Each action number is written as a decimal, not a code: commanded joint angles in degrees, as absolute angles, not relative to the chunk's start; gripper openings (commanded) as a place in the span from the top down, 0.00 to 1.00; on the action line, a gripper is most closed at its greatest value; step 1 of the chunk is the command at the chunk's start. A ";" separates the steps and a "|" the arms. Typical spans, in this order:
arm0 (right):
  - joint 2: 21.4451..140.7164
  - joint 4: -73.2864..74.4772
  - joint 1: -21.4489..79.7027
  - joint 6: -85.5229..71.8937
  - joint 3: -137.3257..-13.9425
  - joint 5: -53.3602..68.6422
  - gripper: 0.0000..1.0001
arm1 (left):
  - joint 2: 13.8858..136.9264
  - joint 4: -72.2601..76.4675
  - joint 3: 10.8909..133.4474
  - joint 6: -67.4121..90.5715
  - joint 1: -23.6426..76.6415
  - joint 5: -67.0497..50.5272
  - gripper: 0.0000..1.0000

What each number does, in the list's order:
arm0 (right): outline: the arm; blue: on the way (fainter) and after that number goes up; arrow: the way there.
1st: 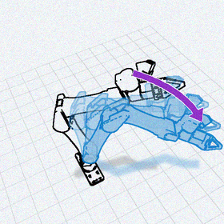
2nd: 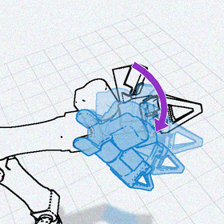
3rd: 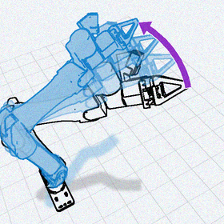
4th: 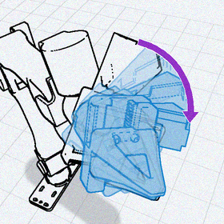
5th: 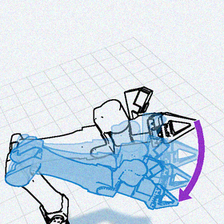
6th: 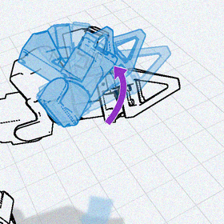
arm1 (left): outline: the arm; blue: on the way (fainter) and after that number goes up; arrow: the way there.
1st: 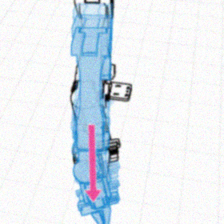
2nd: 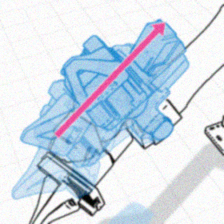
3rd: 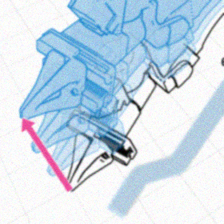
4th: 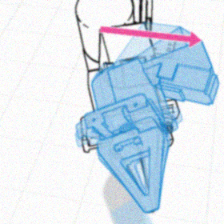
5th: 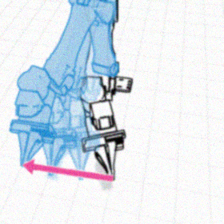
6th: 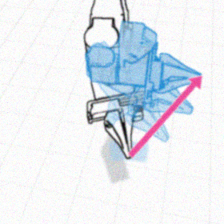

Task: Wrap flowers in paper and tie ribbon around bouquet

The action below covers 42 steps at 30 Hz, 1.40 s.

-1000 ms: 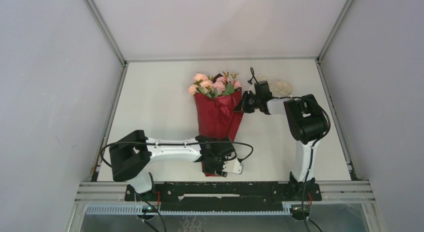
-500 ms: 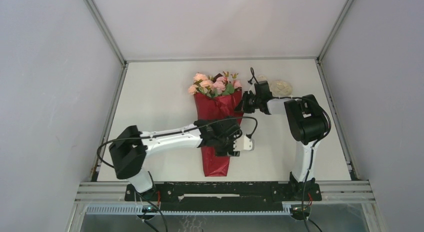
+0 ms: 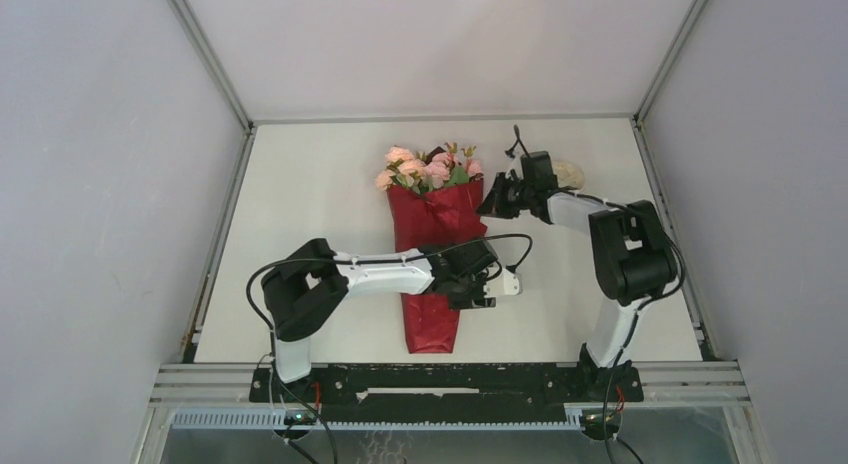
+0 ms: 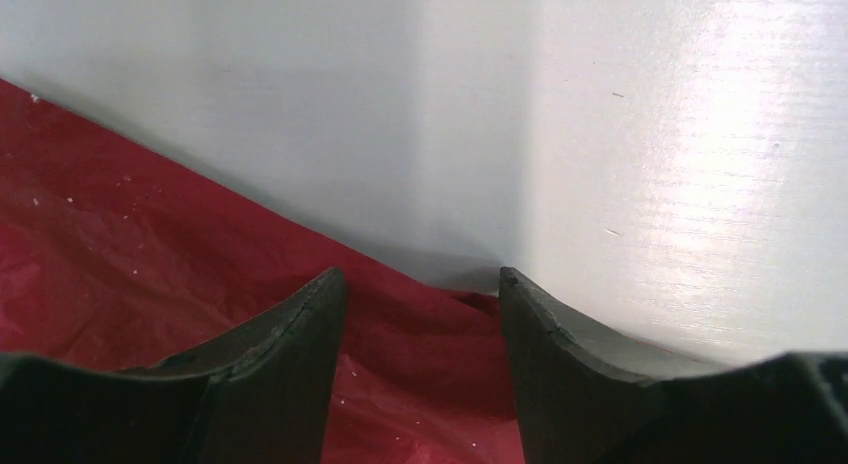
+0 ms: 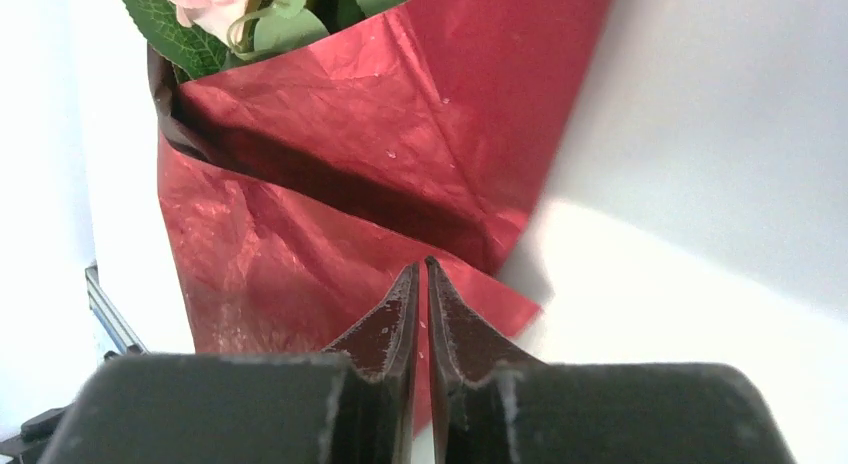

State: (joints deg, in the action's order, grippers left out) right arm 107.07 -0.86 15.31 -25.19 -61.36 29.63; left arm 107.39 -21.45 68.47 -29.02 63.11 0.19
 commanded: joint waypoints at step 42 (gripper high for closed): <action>121.23 43.96 -1.24 5.09 -102.19 7.78 1.00 | 112.63 -23.24 66.72 -24.96 56.51 -20.03 0.52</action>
